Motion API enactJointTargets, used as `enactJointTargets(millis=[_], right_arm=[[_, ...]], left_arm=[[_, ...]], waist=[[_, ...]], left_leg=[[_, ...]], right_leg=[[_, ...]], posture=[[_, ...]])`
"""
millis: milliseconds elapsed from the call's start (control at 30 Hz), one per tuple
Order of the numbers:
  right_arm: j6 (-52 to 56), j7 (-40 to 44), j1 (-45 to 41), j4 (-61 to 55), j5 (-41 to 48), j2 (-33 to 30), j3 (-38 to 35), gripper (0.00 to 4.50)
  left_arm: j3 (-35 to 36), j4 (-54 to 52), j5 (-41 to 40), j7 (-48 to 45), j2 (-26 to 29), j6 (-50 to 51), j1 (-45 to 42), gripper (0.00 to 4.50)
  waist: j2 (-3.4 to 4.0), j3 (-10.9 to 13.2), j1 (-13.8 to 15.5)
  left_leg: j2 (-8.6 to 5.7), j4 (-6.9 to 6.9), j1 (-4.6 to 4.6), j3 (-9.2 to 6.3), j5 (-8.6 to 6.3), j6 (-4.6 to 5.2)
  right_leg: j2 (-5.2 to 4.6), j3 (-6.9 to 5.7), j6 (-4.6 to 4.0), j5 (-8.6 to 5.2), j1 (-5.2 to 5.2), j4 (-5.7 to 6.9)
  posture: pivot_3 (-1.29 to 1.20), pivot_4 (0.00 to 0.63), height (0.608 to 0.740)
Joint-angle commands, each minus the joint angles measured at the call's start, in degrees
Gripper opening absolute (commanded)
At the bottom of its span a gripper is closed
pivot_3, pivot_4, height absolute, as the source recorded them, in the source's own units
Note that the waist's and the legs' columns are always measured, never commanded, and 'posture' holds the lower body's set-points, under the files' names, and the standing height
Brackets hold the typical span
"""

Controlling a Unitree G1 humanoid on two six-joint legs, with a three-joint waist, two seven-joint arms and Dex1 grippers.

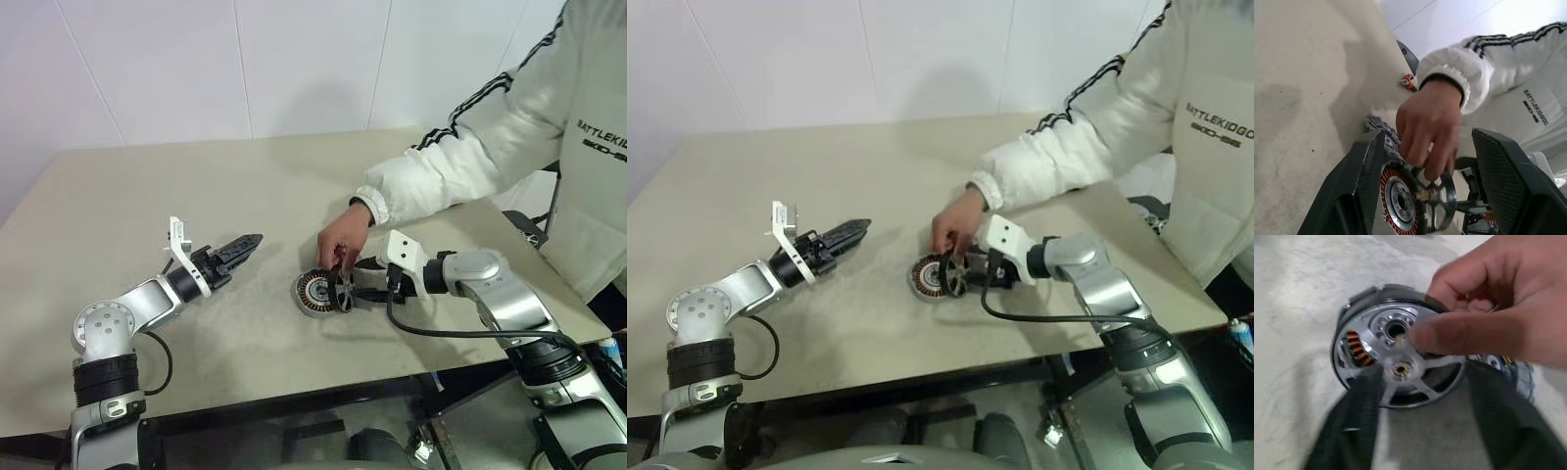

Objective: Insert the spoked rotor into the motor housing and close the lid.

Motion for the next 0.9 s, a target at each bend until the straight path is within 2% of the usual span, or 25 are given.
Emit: enactJointTargets(millis=[33, 567, 900], right_arm=[[0.43, 0.09, 0.06, -2.28, 1.0, -1.85, -2.97, 2.9], [1.26, 0.34, 0.45, -3.8, 1.5, -2.05, -2.78, 2.9], [-0.6, -0.2, -6.5, -3.29, 0.94, 3.56, -0.46, 2.9]], left_arm=[[0.05, -1.69, -0.3, -0.08, -0.31, -0.87, -0.53, 3.02], [-0.42, 0.21, 0.78, -0.93, 0.15, -1.59, -1.35, 3.02], [0.48, 1.4, 2.41, -1.61, 1.74, -3.07, -1.57, 3.02]], waist=[[0.0, 0.0, 0.04], [0.0, 0.0, 0.02], [0.0, 0.0, -0.21]], left_leg=[[0.0, 0.0, 0.0, 0.0, 0.0, 0.0], [0.0, 0.01, 0.0, 0.0, 0.0, 0.0], [0.01, 0.0, 0.01, 0.0, 0.0, 0.0]], right_leg=[[-0.01, 0.0, 0.0, 0.0, 0.0, 0.0], [0.0, 0.0, 0.0, 0.0, 0.01, 0.01], [0.02, 0.0, 0.0, 0.0, -0.02, 0.03]], posture=[[0.0, 0.0, 0.74], [0.0, 0.0, 0.74], [0.0, 0.0, 0.74]])
